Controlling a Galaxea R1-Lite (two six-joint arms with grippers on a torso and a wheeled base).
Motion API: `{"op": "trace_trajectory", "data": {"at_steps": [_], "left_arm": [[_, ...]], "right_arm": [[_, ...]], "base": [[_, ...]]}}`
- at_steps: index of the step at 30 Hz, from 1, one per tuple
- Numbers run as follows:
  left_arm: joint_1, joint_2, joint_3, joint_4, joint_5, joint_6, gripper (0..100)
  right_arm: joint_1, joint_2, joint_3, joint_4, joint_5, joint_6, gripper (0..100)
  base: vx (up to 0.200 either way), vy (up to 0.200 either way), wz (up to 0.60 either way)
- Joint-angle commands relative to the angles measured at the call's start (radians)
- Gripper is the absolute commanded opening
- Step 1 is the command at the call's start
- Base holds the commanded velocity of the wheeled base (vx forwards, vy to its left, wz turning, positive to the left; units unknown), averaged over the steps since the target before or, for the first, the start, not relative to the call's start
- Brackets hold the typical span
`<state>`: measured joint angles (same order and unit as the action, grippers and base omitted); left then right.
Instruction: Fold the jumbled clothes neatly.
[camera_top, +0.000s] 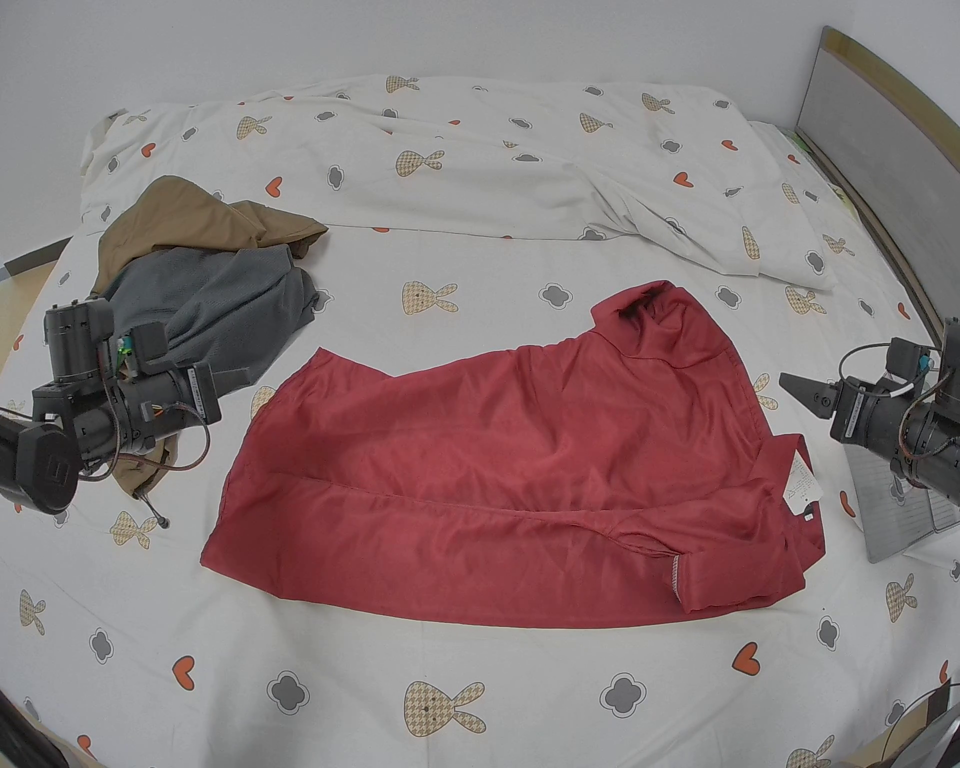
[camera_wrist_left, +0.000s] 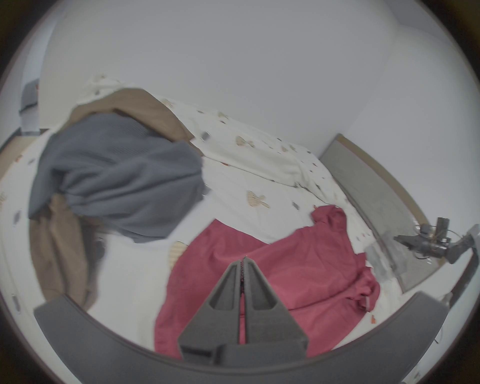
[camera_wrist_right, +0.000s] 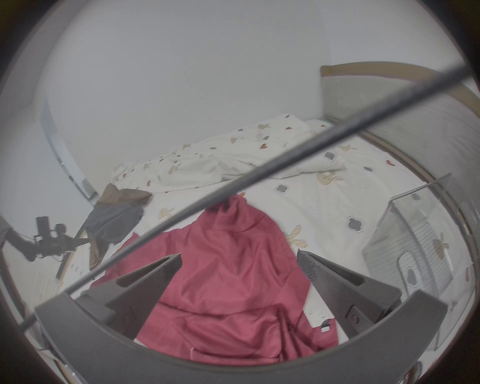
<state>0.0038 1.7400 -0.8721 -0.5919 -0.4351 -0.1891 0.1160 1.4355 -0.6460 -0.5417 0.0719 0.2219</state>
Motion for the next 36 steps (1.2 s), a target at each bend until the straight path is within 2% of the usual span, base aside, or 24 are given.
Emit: {"op": "trace_trajectory", "data": {"at_steps": [1, 3, 6, 8, 20, 30, 31, 32, 36], "left_arm": [[0.030, 0.294, -0.180, 0.053, -0.393, -0.016, 0], [0.031, 0.369, -0.234, 0.047, -0.413, -0.013, 0], [0.053, 0.438, -0.288, 0.035, -0.574, -0.013, 0], [0.054, 0.464, -0.318, 0.037, -0.597, -0.015, 0], [0.064, 0.513, -0.406, 0.043, -0.596, -0.018, 0], [0.050, 0.498, -0.416, 0.053, -0.594, -0.039, 0], [0.059, 0.470, -0.409, 0.087, -0.594, -0.055, 0], [0.067, 0.470, -0.407, 0.086, -0.593, -0.053, 100], [0.090, 0.487, -0.432, 0.087, -0.594, -0.056, 100]], "right_arm": [[0.053, -0.046, 0.083, -0.001, 0.151, -0.006, 100], [0.060, -0.083, 0.112, 0.000, 0.152, -0.001, 100], [0.065, -0.122, 0.135, 0.000, 0.152, 0.001, 100], [0.065, -0.127, 0.138, 0.000, 0.152, 0.002, 100], [0.057, -0.147, 0.175, -0.003, 0.155, 0.002, 100], [0.057, -0.158, 0.195, -0.003, 0.155, 0.002, 100], [0.056, -0.158, 0.201, -0.003, 0.155, 0.002, 100], [0.056, -0.158, 0.201, -0.003, 0.155, 0.002, 100], [0.057, -0.158, 0.204, -0.003, 0.155, 0.002, 100]], "base": [[0.000, 0.000, 0.00], [0.000, 0.000, 0.00], [0.000, 0.000, 0.00], [0.000, 0.000, 0.00], [0.000, 0.000, 0.00], [0.000, 0.000, 0.00], [0.000, 0.000, 0.00], [0.000, 0.000, 0.00], [0.000, 0.000, 0.00]]}}
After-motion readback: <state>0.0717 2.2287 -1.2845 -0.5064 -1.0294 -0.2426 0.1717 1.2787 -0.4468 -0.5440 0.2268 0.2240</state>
